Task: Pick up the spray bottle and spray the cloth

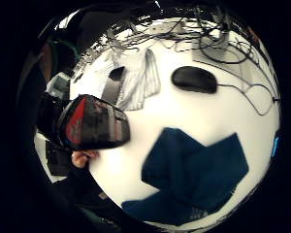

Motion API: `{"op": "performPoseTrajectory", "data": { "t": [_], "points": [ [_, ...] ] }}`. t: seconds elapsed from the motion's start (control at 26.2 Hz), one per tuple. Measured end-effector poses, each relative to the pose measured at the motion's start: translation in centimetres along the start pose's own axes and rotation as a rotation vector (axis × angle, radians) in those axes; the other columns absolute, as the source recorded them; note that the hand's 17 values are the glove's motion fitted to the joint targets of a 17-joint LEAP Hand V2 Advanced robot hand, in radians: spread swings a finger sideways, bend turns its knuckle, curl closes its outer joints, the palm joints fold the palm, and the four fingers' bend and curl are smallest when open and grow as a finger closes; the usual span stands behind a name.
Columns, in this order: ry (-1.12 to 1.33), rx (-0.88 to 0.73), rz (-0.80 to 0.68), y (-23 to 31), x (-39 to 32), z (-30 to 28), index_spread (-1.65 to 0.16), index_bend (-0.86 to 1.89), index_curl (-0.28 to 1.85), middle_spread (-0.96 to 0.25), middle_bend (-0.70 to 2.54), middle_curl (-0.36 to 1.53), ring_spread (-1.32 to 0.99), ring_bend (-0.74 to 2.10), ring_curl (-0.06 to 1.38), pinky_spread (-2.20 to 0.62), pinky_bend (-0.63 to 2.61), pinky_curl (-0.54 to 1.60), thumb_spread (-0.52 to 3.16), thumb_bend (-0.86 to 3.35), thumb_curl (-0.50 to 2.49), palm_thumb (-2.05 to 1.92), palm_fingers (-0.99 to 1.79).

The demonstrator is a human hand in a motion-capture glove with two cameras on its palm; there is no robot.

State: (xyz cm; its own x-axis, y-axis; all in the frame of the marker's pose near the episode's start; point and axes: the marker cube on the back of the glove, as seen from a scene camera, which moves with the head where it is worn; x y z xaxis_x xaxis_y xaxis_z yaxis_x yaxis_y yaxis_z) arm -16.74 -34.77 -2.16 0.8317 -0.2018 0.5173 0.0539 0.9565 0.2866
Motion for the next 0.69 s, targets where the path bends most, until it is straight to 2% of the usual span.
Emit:
{"op": "performPoseTrajectory", "data": {
  "t": [0.19,0.38,0.69],
  "points": [
    [0.25,-0.162,0.07,2.5,2.0,-3.5,-0.36,0.07,0.45,-0.09,0.32,0.42,-0.13,0.49,0.41,0.06,0.34,0.39,0.87,-0.09,0.54,0.4,0.48],
    [0.514,-0.251,0.131,5.5,3.7,-7.1,-0.39,0.1,0.39,-0.09,0.26,0.4,-0.1,0.45,0.38,0.15,0.3,0.36,0.89,-0.06,0.49,0.33,0.36],
    [0.609,-0.303,0.194,9.8,5.3,-10.2,-0.42,0.12,0.33,-0.09,0.23,0.38,-0.08,0.4,0.35,0.21,0.31,0.34,0.93,-0.04,0.43,0.31,0.32]
  ]
}}
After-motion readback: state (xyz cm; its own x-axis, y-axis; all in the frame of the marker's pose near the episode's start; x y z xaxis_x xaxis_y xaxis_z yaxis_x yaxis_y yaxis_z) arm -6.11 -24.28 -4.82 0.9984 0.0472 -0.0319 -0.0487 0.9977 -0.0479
